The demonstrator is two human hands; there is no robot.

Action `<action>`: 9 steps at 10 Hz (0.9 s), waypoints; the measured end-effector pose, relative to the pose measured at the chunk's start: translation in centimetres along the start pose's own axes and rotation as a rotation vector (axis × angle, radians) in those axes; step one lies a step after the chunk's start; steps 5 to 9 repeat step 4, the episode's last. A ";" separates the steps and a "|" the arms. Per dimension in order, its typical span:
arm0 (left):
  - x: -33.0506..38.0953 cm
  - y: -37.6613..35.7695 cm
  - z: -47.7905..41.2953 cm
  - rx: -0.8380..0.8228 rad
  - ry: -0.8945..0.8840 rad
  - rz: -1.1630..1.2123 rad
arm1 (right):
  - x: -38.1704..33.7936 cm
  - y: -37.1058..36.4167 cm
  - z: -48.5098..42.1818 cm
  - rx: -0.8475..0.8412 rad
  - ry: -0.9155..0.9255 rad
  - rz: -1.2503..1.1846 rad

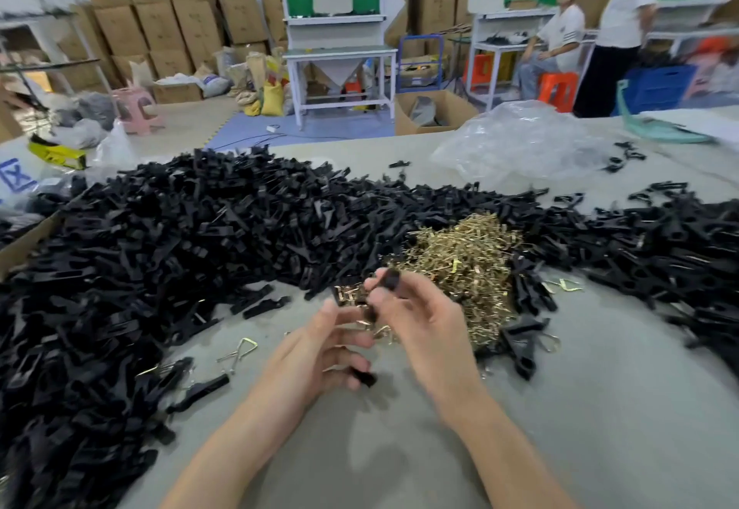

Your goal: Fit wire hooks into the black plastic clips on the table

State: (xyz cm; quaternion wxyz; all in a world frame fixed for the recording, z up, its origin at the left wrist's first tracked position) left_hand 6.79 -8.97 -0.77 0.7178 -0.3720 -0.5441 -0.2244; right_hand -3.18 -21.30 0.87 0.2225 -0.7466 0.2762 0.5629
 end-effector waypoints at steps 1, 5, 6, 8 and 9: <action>-0.2 -0.9 0.2 0.016 -0.059 0.001 | -2.1 8.0 -1.8 0.283 -0.017 -0.191; 0.5 -7.0 1.3 -0.057 -0.191 -0.035 | -5.1 21.3 -0.8 0.464 -0.323 -0.497; 0.5 -7.0 1.3 -0.057 -0.191 -0.035 | -5.1 21.3 -0.8 0.464 -0.323 -0.497; 0.5 -7.0 1.3 -0.057 -0.191 -0.035 | -5.1 21.3 -0.8 0.464 -0.323 -0.497; 0.5 -7.0 1.3 -0.057 -0.191 -0.035 | -5.1 21.3 -0.8 0.464 -0.323 -0.497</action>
Point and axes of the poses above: each hand's wrist, its own z-axis away from the middle knuckle, its own y-axis out of the back of the hand, x = y × z, the point moved 3 cm from there along -z, towards the middle knuckle, and after that the axes turned 5 degrees about z, right-handed, at the moved point
